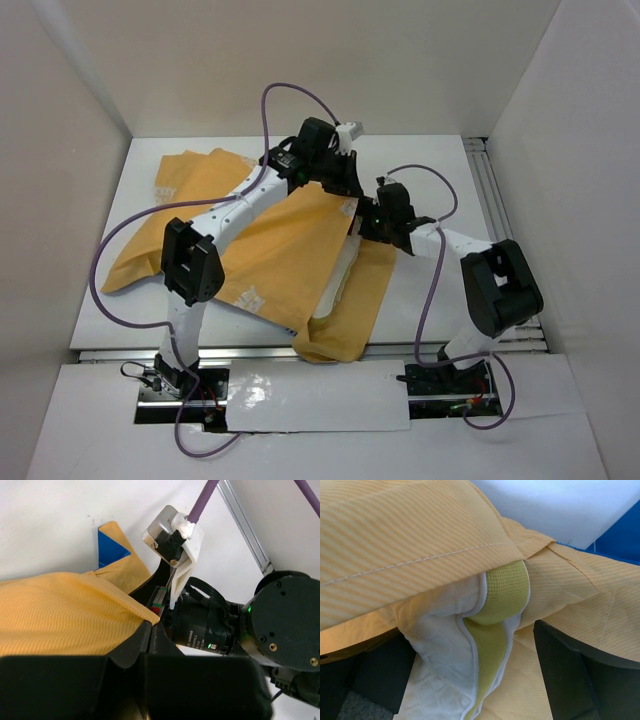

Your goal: Put the pillow into the pillowcase

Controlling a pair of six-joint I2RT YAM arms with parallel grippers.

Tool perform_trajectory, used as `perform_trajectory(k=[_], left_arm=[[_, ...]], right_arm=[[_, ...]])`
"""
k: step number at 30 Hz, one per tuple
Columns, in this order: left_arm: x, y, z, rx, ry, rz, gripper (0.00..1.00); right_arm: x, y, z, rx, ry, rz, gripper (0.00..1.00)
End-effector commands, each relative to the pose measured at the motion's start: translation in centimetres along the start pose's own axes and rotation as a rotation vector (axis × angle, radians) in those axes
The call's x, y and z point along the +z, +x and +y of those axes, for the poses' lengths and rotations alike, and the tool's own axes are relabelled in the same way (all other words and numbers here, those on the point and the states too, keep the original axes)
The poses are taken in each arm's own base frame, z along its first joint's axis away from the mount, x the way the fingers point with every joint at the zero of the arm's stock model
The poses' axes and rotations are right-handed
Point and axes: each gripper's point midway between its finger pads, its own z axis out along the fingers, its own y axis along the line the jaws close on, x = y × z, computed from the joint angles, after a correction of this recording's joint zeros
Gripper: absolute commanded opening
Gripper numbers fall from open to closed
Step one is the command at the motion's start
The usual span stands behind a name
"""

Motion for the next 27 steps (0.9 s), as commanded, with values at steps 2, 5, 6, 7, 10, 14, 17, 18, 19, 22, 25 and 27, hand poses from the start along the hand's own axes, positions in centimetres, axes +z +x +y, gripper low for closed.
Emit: perform_trajectory(k=[2,5,6,7,10,14,17,18,19,22,25,27], left_arm=[[0.1,-0.7,7.0,0.028,-0.221,-0.036,0.26],[-0.6,0.2,6.5,0.072,-0.218,-0.018,0.60],[-0.8,0.7,6.3,0.086,-0.231,-0.006,0.67],[-0.8,1.1,5.9,0.094,-0.240,-0.003,0.75],[-1.7,2.0,6.2,0.106,-0.282,0.004,0.86],[-2.3,3.0,7.2,0.090,-0.336,0.018,0.88],[-2.6,3.0,8.3,0.053,-0.364,0.015,0.88],[-2.2,3.3,8.4,0.051,-0.358,0.026,0.88],[-2.2,3.3,8.4,0.051,-0.358,0.026,0.88],[-1.4,3.8,9.3,0.031,-0.360,0.039,0.86],[-0.5,4.7,9.5,0.022,-0.346,0.072,0.82],[-0.4,6.1,9.7,0.013,-0.333,0.101,0.82]], right_arm=[[-4.7,-3.1,1.3,-0.002,-0.067,-0.102,1.00],[-6.7,-3.4,1.1,-0.008,-0.065,-0.139,1.00],[-7.0,-3.1,0.1,0.005,-0.045,-0.138,1.00],[-8.1,-3.6,0.6,0.000,-0.062,-0.166,1.00],[-9.8,-3.7,-0.4,0.004,-0.038,-0.195,1.00],[-11.5,-1.9,-3.4,-0.019,0.090,-0.136,1.00],[-12.2,0.1,-5.0,0.003,0.149,-0.072,1.00],[-12.3,0.9,-4.6,-0.019,0.115,-0.031,1.00],[-12.3,2.0,-4.7,-0.022,0.104,0.009,1.00],[-12.3,4.8,-3.5,-0.032,0.010,0.136,1.00],[-12.3,6.2,-4.2,0.012,0.030,0.171,1.00],[-12.5,6.1,-4.6,0.043,0.055,0.136,1.00]])
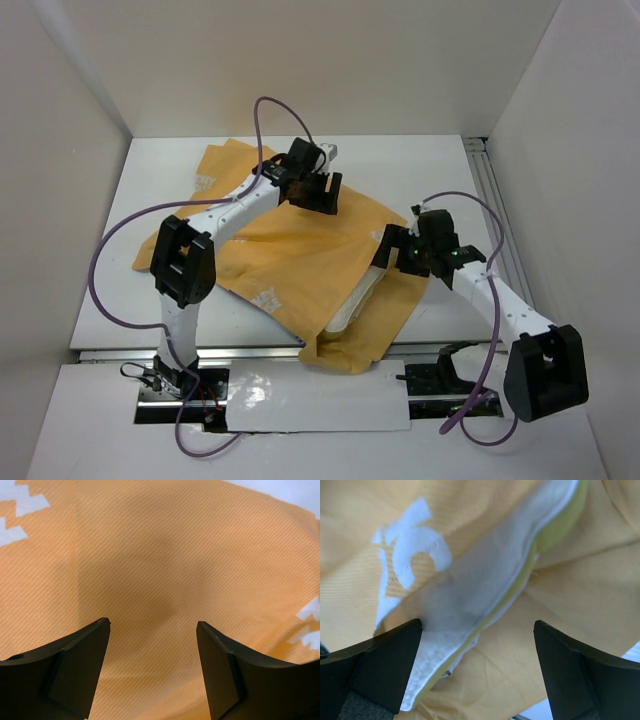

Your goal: Put the pillow into the pillowcase

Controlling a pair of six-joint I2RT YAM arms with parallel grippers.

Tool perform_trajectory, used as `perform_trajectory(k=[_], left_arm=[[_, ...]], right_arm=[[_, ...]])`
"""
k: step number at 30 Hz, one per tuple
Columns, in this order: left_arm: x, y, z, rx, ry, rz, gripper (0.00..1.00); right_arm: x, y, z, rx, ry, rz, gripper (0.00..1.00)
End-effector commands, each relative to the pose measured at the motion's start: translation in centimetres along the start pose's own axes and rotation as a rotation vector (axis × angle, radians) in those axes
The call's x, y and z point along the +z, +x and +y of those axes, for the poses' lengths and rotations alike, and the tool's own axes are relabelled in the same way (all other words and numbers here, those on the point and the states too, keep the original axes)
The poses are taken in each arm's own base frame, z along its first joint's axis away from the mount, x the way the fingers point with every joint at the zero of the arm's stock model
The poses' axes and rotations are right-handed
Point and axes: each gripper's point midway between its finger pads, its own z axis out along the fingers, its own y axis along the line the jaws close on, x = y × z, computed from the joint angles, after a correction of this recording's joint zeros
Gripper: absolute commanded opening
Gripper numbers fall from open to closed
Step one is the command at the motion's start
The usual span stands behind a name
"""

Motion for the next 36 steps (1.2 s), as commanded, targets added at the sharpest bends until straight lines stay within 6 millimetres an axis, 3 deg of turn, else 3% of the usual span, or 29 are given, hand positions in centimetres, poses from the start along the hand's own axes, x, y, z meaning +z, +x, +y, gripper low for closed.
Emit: perform_trajectory(k=[1,2,3,5,6,7,9,10,12,15,16,18,19,22,25,27,28,29,31,33,34,36], left_arm=[[0.8,0.9,-0.2,0.010,0.022,0.012,0.82],[0.7,1.0,-0.2,0.011,0.024,0.006,0.82],[0.4,1.2,-0.2,0.011,0.025,0.001,0.82],[-0.2,1.0,0.2,0.021,0.003,-0.013,0.82],[-0.7,0.6,0.0,0.023,0.007,-0.026,0.82],[-1.1,0.6,0.3,0.023,-0.008,-0.033,0.84],[-2.7,-0.2,0.6,0.034,-0.036,-0.078,0.85],[-3.4,-0.8,0.8,0.034,-0.053,-0.100,0.85],[-4.9,-1.3,2.1,0.026,-0.115,-0.137,0.86],[-6.2,-1.1,3.1,0.002,-0.127,-0.150,0.86],[-7.2,-1.4,3.6,-0.021,-0.133,-0.168,0.88],[-7.6,-1.0,3.7,-0.026,-0.117,-0.163,0.88],[-8.2,-1.0,3.6,-0.025,-0.114,-0.174,0.88],[-8.6,-0.3,3.5,-0.025,-0.107,-0.165,0.88],[-9.1,-0.2,2.7,0.003,-0.111,-0.176,0.92],[-8.6,0.8,2.4,0.023,-0.107,-0.153,0.93],[-9.0,0.7,2.0,0.040,-0.088,-0.156,0.93],[-8.7,1.0,0.9,0.058,-0.069,-0.154,1.00],[-7.7,1.8,0.3,0.084,-0.060,-0.132,1.00],[-6.8,3.0,-1.3,0.125,-0.030,-0.099,1.00],[-6.4,3.3,-1.7,0.149,-0.037,-0.090,1.00],[-5.2,4.4,-3.3,0.192,-0.022,-0.059,1.00]], right_arm=[[-0.6,1.5,-0.3,0.035,-0.002,0.021,1.00],[-0.4,2.0,-0.6,0.051,-0.010,0.019,1.00],[-0.2,1.2,0.1,0.043,-0.055,-0.026,1.00],[0.3,1.9,1.0,0.041,-0.138,-0.022,0.95],[0.4,0.6,2.3,0.010,-0.212,-0.078,0.93],[0.5,0.9,3.2,0.011,-0.272,-0.069,0.90],[1.3,1.1,3.8,-0.001,-0.318,-0.075,0.77],[1.4,-0.3,4.5,-0.028,-0.350,-0.134,0.71],[2.3,-0.8,5.6,-0.051,-0.389,-0.125,0.64],[3.0,-3.1,8.1,-0.109,-0.451,-0.167,0.63],[4.3,-3.3,7.9,-0.111,-0.442,-0.154,0.63],[4.9,-5.6,9.8,-0.162,-0.493,-0.184,0.61],[6.3,-5.4,10.0,-0.171,-0.498,-0.154,0.60],[7.3,-7.3,11.6,-0.199,-0.530,-0.165,0.62],[8.0,-7.8,11.1,-0.181,-0.490,-0.129,0.69],[7.9,-7.4,8.8,-0.137,-0.390,-0.095,0.76],[7.6,-7.5,7.4,-0.123,-0.337,-0.093,0.95],[6.5,-8.0,6.8,-0.110,-0.295,-0.109,1.00],[6.0,-6.2,2.5,-0.044,-0.116,-0.079,1.00],[4.1,-5.5,0.4,-0.008,-0.016,-0.090,1.00],[3.7,-4.9,-1.6,0.027,0.055,-0.099,1.00],[1.9,-4.6,-2.8,0.042,0.107,-0.128,1.00]])
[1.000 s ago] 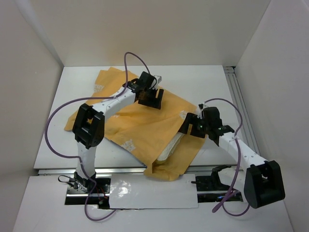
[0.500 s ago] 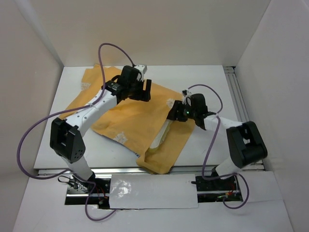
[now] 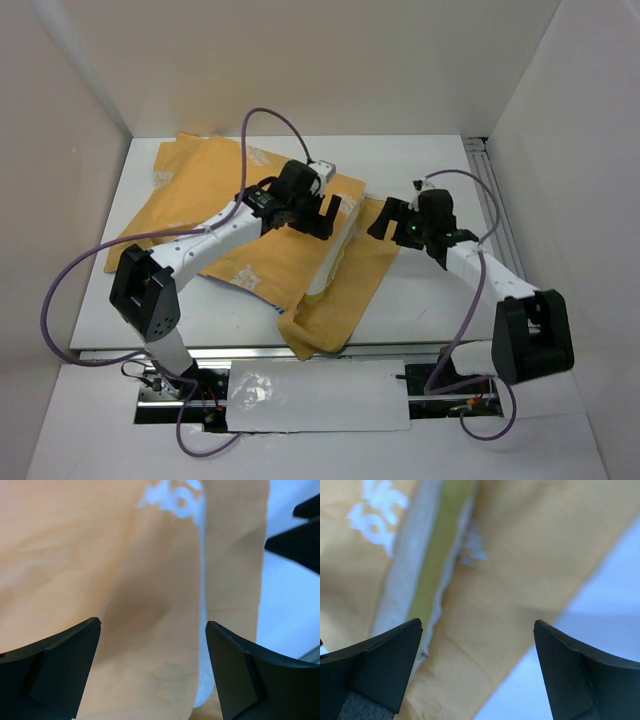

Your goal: Put the pillow into the pillowcase

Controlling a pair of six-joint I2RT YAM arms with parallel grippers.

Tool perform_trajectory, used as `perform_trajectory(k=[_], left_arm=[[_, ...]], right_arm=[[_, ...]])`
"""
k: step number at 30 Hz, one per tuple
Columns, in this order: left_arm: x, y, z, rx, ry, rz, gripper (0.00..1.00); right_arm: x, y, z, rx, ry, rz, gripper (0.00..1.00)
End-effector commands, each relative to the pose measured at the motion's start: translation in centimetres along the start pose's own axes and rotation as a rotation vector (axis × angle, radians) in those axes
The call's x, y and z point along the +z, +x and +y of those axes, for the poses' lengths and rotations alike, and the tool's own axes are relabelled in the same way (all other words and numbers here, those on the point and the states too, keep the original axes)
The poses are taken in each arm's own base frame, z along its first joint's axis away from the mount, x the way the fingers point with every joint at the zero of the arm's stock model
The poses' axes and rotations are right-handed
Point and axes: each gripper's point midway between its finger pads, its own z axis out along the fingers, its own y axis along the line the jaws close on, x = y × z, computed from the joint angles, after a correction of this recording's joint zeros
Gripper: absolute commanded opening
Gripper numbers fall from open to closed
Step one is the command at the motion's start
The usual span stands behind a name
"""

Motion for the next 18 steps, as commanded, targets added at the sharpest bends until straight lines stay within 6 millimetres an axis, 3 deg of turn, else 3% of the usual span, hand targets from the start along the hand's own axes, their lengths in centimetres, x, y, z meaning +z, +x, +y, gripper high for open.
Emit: perform_trajectory(k=[1,2,8,13,15,17,18], left_arm=[[1.4,0.2,-2.5,0.089,0.032,0.000,1.00],[2.1,0.6,-3.3,0.118,0.043,0.014,1.00],[4.8,2.1,-3.4,0.139,-0.022,0.075,1.00],[7.5,4.1,-2.6,0.174,-0.119,0.153,1.00],[9.2,5.9,-1.5,0.166,-0.177,0.215,1.00],[10.0,7.1,-2.0,0.166,-0.166,0.251,1.00],[10.6,8.3,-1.9,0.169,-0.162,0.283,0.94]], right_arm=[[-3.4,1.5,-4.8,0.041,0.234,-0.010,1.00],[-4.3,1.1,-5.2,0.051,0.253,-0.035,1.00],[-5.7,1.1,-7.8,0.055,0.353,-0.049,1.00],[-5.0,1.5,-7.1,0.052,0.288,-0.026,1.00],[-4.8,1.8,-6.6,0.044,0.254,-0.015,1.00],[-4.7,2.0,-6.8,0.035,0.255,-0.013,1.00],[-4.7,2.0,-6.8,0.035,0.255,-0.013,1.00]])
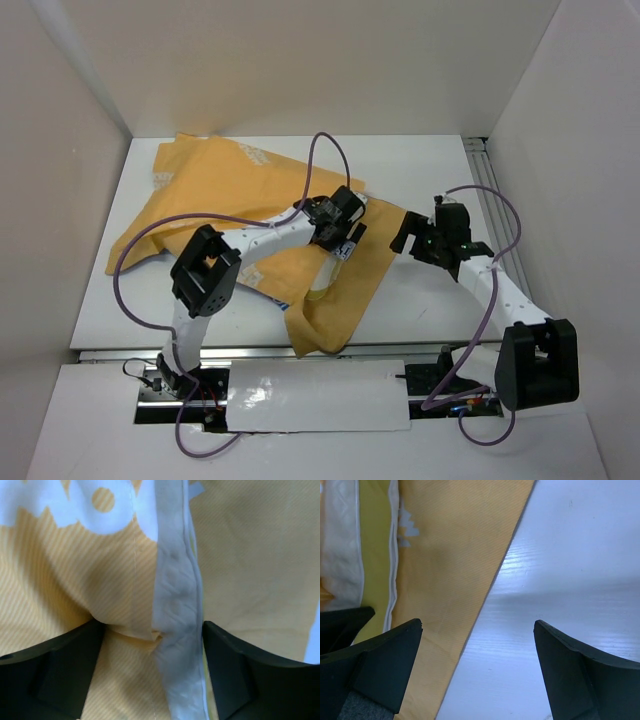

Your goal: Put the pillow into the pillowcase

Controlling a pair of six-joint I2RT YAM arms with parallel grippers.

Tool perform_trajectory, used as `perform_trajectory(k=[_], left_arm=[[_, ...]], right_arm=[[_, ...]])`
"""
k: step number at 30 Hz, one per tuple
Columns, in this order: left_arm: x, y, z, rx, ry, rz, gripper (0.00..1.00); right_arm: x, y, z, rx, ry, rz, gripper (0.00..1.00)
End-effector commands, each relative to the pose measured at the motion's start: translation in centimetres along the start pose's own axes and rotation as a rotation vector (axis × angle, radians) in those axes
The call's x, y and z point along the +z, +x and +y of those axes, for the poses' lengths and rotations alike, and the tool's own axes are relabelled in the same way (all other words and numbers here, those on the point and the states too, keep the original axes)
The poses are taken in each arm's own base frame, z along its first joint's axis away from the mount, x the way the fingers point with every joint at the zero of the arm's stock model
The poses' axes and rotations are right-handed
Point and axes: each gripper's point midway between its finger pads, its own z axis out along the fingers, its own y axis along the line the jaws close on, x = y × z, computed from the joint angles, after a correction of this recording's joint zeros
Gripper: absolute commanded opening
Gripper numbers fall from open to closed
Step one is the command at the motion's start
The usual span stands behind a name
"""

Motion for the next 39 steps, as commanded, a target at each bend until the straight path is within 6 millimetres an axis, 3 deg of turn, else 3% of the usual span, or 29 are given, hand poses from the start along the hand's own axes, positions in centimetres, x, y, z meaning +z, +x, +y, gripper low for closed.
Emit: perform_trajectory(k=[1,4,6,7,8,10,14,15,16,18,21,22,25,28,29,33,39], left_arm=[[2.8,2.5,-0.1,-0.011,-0.025,0.084,0.89],[4.9,4.6,-0.2,-0.036,-0.041,0.139,0.73],[5.6,4.8,0.0,-0.060,-0.069,0.149,0.38],[6.0,5.0,0.4,-0.083,-0.077,0.158,0.12],[6.0,5.0,0.3,-0.113,-0.080,0.156,0.00],[5.2,3.8,1.2,-0.160,-0.070,0.117,0.00],[-0.5,-2.1,2.0,-0.230,0.029,-0.106,0.00],[-3.5,-3.7,1.8,-0.245,0.089,-0.177,0.00],[-4.8,-4.7,2.7,-0.268,0.118,-0.219,0.00],[-8.0,-6.6,2.4,-0.279,0.233,-0.315,0.00],[-9.1,-7.7,3.6,-0.309,0.280,-0.364,0.00],[-10.0,-7.8,3.1,-0.302,0.342,-0.365,0.00],[-10.5,-8.0,3.2,-0.313,0.416,-0.361,0.00],[-10.6,-8.0,3.7,-0.340,0.433,-0.370,0.00],[-10.4,-7.6,3.5,-0.338,0.445,-0.358,0.00],[-11.8,-7.6,3.1,-0.346,0.496,-0.377,0.00],[-13.8,-7.9,4.5,-0.372,0.511,-0.449,0.00]], right_arm=[[0.1,0.1,0.0,-0.020,-0.017,-0.001,1.00],[0.2,0.3,-0.6,-0.028,0.010,-0.002,1.00],[0.1,0.2,-0.5,-0.045,-0.005,-0.013,1.00],[-0.1,0.0,-0.4,-0.047,-0.009,-0.022,1.00],[-0.1,-0.1,-0.1,-0.059,-0.023,-0.026,1.00],[-0.2,0.0,0.1,-0.072,-0.041,-0.031,1.00],[-0.2,-0.3,1.9,-0.124,-0.119,-0.050,1.00],[0.2,0.4,2.4,-0.138,-0.128,-0.025,1.00],[0.5,0.1,2.7,-0.147,-0.125,-0.035,1.00],[0.8,-0.1,4.0,-0.165,-0.143,-0.044,0.99],[1.7,-0.4,5.8,-0.178,-0.176,-0.043,0.92],[1.8,-0.3,6.7,-0.194,-0.195,-0.041,0.87],[2.8,-0.1,9.0,-0.178,-0.253,-0.034,0.85],[3.7,-0.7,11.4,-0.175,-0.302,-0.054,0.74],[4.4,-0.8,12.0,-0.172,-0.313,-0.057,0.65],[6.1,-1.0,14.7,-0.183,-0.349,-0.072,0.55],[9.5,-0.1,17.3,-0.089,-0.383,-0.050,0.51]])
